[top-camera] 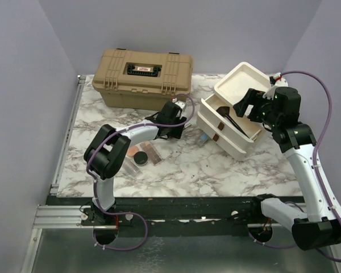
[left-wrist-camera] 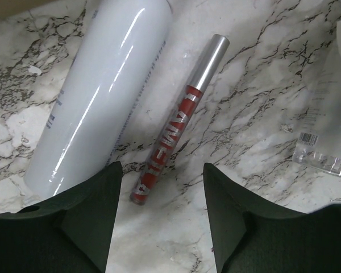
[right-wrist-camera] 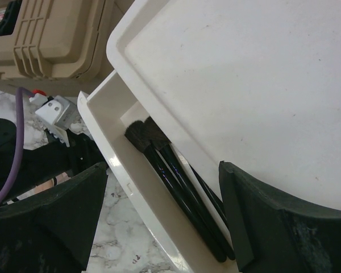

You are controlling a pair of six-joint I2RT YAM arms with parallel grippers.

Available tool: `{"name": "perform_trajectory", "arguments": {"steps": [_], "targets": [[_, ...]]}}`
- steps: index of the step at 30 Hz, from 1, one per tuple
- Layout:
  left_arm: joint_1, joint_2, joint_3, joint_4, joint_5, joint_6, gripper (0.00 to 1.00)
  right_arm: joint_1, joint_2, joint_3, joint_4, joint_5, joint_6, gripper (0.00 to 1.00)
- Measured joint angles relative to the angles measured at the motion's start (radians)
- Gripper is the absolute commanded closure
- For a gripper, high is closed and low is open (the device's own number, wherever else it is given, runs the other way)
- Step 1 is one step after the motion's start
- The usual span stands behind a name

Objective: Organize the makeup
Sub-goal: Pick up the makeup from the center of the board.

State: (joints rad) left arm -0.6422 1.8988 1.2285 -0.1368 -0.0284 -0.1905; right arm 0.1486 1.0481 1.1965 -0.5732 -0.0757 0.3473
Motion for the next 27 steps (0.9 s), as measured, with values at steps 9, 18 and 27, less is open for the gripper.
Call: {"name": "perform_trajectory", "arguments": {"steps": [9, 18, 27], "targets": [[-0.001, 0.021, 0.018, -0.024, 0.01, 0.013, 0.48, 0.0, 0.001, -0.003, 0.0, -0.001, 0.0, 0.14], [-0.001, 0.045, 0.012, -0.024, 0.013, 0.013, 0.61, 0.0, 0.005, -0.004, 0.001, -0.01, 0.0, 0.14], [-0.002, 0.04, -0.02, 0.013, 0.01, 0.013, 0.91, 0.0, 0.006, -0.005, 0.002, -0.018, 0.001, 0.14]]}}
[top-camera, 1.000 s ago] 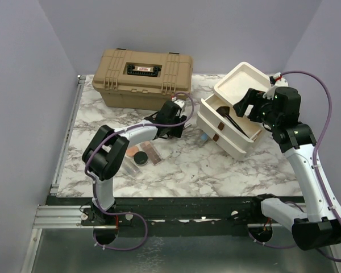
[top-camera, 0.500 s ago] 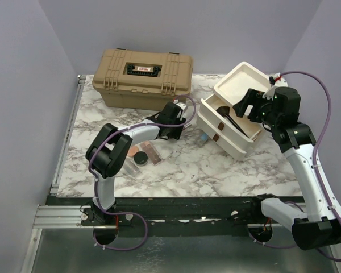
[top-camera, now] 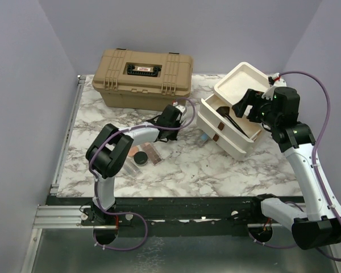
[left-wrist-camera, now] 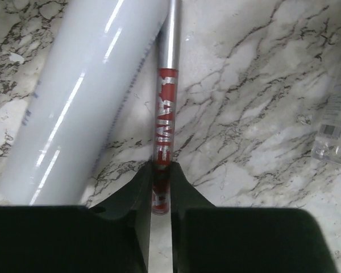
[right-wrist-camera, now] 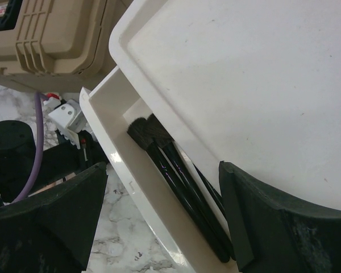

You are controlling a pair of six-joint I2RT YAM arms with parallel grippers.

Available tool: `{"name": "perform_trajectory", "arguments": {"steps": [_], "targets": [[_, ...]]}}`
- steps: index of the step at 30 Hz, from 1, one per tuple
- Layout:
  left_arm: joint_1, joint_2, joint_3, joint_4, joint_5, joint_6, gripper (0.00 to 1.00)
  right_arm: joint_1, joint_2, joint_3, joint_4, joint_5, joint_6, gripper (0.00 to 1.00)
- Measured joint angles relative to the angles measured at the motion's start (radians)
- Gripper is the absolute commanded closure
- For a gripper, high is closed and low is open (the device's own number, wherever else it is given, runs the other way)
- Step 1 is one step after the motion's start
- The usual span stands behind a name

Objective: Organize the makeup
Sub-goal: Pick up the makeup from the center of the board.

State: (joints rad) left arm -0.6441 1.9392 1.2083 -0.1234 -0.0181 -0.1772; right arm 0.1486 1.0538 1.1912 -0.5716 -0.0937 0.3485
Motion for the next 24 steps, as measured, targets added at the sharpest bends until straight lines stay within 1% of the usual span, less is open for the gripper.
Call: {"name": "perform_trajectory", "arguments": {"steps": [3, 6, 11, 15, 18, 24], "targets": [[-0.017, -0.023, -0.04, 0.032, -0.006, -0.002, 0.95, 0.0, 0.0, -0.002, 0.001, -0.005, 0.003, 0.15], [-0.04, -0.057, -0.092, 0.054, -0.02, -0.015, 0.97, 0.0, 0.0, -0.005, 0.002, -0.01, 0.008, 0.14], [-0.081, -0.145, -0.211, 0.089, -0.027, -0.061, 1.0, 0.0, 0.0, -0.006, 0.002, -0.026, 0.018, 0.15], [-0.1, -0.227, -0.297, 0.099, -0.025, -0.092, 1.0, 0.0, 0.0, -0.006, 0.002, -0.034, 0.022, 0.15], [-0.105, -0.332, -0.346, 0.095, -0.024, -0.096, 1.0, 0.0, 0.0, -0.006, 0.001, -0.037, 0.026, 0.14], [-0.104, -0.544, -0.354, 0.145, -0.024, -0.117, 1.0, 0.0, -0.008, -0.006, 0.003, -0.075, 0.046, 0.16]]}}
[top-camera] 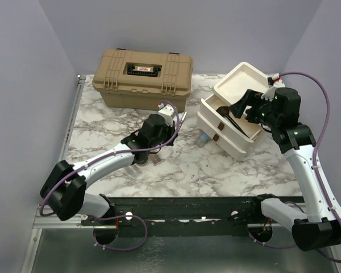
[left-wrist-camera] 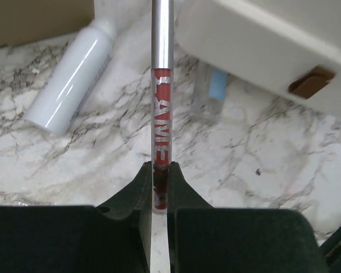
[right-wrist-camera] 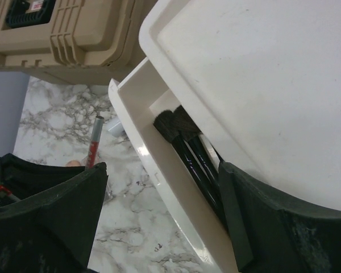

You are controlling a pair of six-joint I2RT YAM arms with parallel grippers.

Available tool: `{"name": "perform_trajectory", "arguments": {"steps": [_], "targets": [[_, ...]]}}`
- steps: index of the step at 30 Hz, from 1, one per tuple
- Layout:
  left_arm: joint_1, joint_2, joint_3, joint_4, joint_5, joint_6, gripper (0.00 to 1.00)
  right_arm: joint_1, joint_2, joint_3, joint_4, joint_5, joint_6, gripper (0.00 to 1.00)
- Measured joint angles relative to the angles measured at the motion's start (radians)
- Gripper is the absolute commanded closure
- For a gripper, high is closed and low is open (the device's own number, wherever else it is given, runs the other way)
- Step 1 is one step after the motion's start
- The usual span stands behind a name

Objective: Organize the makeup
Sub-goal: Pick up the makeup from the center of the board.

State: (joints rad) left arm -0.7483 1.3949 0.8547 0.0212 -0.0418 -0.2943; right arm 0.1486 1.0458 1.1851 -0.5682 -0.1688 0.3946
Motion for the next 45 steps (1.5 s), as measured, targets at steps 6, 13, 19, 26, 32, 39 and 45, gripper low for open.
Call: {"name": "perform_trajectory", "arguments": {"steps": [6, 13, 19, 26, 32, 39, 45], "targets": [[0.0, -0.107, -0.013, 0.093, 0.023, -0.06, 1.0, 0.0, -0.03, -0.007, 0.064, -0.138, 0.03, 0.23], [0.0, -0.121, -0.019, 0.186, 0.102, -0.138, 1.0, 0.0, -0.033, -0.066, 0.195, -0.381, 0.106, 0.37], [-0.02, -0.121, -0.017, 0.313, 0.151, -0.222, 1.0, 0.0, 0.015, -0.072, 0.215, -0.499, 0.139, 0.41], [-0.063, -0.094, 0.015, 0.442, 0.18, -0.307, 1.0, 0.0, 0.018, -0.072, 0.227, -0.558, 0.141, 0.47], [-0.15, -0.04, 0.024, 0.581, 0.179, -0.379, 1.0, 0.001, 0.019, -0.072, 0.236, -0.592, 0.141, 0.51], [-0.16, -0.023, 0.024, 0.648, 0.17, -0.421, 1.0, 0.004, 0.023, -0.072, 0.238, -0.618, 0.144, 0.58], [-0.162, -0.013, 0.024, 0.679, 0.162, -0.438, 1.0, 0.01, 0.028, -0.072, 0.239, -0.643, 0.144, 0.58]]}}
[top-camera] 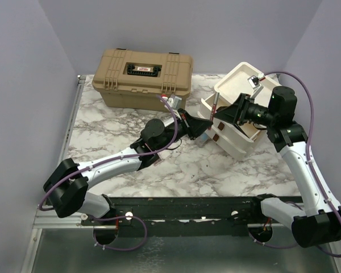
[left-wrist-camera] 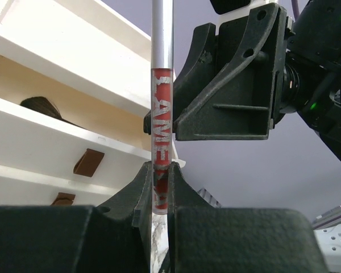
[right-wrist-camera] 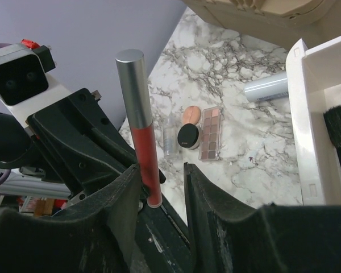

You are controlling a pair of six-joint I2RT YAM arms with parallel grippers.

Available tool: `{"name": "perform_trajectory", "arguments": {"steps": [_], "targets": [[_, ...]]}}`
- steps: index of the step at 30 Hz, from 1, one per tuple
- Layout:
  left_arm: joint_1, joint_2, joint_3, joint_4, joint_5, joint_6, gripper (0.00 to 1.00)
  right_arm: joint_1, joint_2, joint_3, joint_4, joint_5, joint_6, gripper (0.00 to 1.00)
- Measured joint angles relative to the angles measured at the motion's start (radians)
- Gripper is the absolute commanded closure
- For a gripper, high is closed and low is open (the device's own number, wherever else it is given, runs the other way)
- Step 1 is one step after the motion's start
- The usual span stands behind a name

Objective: Organize the makeup
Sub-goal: Pick up the makeup from the center of the board.

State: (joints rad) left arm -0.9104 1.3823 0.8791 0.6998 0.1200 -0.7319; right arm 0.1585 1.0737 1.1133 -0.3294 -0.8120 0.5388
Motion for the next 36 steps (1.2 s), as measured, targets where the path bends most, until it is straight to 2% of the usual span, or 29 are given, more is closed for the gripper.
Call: {"name": "perform_trajectory", "arguments": {"steps": [7, 17, 19, 22, 27, 31, 36], "targets": [[-0.002, 0.031, 0.0, 0.034, 0.0, -0.019, 1.0, 0.014, 0.009, 0.0, -0.001, -0.021, -0.001, 0.61], [-0.008, 0.036, 0.0, 0.048, 0.001, -0.025, 1.0, 0.019, 0.015, 0.0, -0.001, -0.024, -0.002, 0.86], [-0.008, 0.036, 0.0, 0.051, 0.002, -0.027, 0.9, 0.019, 0.016, 0.0, 0.0, -0.024, -0.004, 0.89], [-0.008, 0.039, 0.0, 0.054, 0.002, -0.03, 0.63, 0.019, 0.017, 0.0, -0.001, -0.023, -0.005, 0.9], [-0.008, 0.04, -0.001, 0.062, 0.0, -0.037, 0.42, 0.019, 0.017, 0.002, -0.005, 0.004, -0.009, 0.92], [-0.008, 0.035, -0.019, 0.065, -0.02, -0.039, 0.36, 0.019, 0.019, 0.046, -0.052, 0.092, -0.07, 0.92], [-0.008, 0.006, -0.06, 0.045, -0.066, -0.037, 0.33, 0.019, 0.059, 0.191, -0.171, 0.267, -0.218, 0.91]]}}
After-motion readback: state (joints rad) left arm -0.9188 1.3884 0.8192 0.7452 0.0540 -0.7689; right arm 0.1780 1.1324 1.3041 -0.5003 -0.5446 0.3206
